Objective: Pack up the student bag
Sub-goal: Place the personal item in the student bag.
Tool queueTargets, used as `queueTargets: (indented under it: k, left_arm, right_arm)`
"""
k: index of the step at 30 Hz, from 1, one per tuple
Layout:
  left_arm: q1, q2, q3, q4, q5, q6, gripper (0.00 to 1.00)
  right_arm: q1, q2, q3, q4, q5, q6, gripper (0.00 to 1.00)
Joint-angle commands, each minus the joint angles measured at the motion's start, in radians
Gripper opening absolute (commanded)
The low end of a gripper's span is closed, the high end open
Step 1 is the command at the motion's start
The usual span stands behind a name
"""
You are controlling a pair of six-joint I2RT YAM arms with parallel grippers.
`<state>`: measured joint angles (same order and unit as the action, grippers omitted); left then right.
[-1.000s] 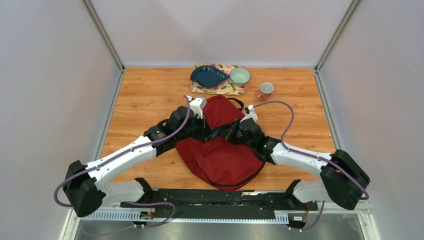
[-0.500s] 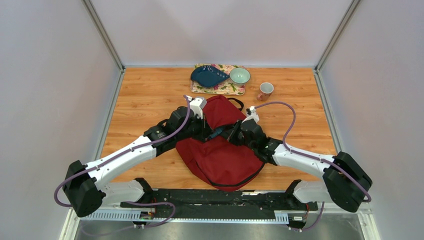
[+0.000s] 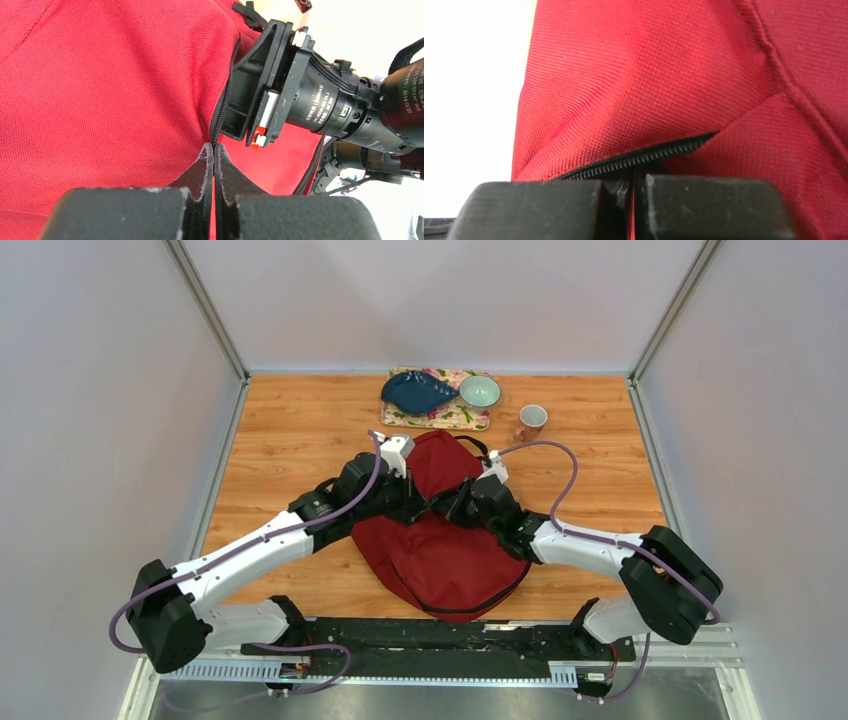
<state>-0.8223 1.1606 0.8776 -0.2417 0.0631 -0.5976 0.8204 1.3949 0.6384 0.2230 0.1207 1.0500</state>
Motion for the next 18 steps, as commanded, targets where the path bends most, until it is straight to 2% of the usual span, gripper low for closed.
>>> queueTargets:
  k: [1,6,12,15,18]
  left_arm:
    - [0.002,0.011,-0.006,0.033,0.047,-0.021,0.00]
    - [0.002,0.024,-0.006,0.036,0.053,-0.025,0.00]
    - [0.002,0.034,-0.005,0.031,0.053,-0.024,0.00]
    - [0.002,0.036,-0.005,0.022,0.046,-0.019,0.00]
    - [0.002,0.037,-0.003,0.018,0.035,-0.018,0.00]
  right_arm:
    - [-0.004,0.033,0.076,0.076,-0.001,-0.016,0.00]
    - [-0.007,0.076,0.135,0.076,-0.021,-0.022,0.00]
    - [-0.027,0.076,0.116,0.095,-0.064,-0.071,0.00]
    - [-0.030,0.003,0.069,0.061,-0.058,-0.126,0.05]
    - [-0.032,-0.120,0.026,-0.020,-0.018,-0.178,0.19]
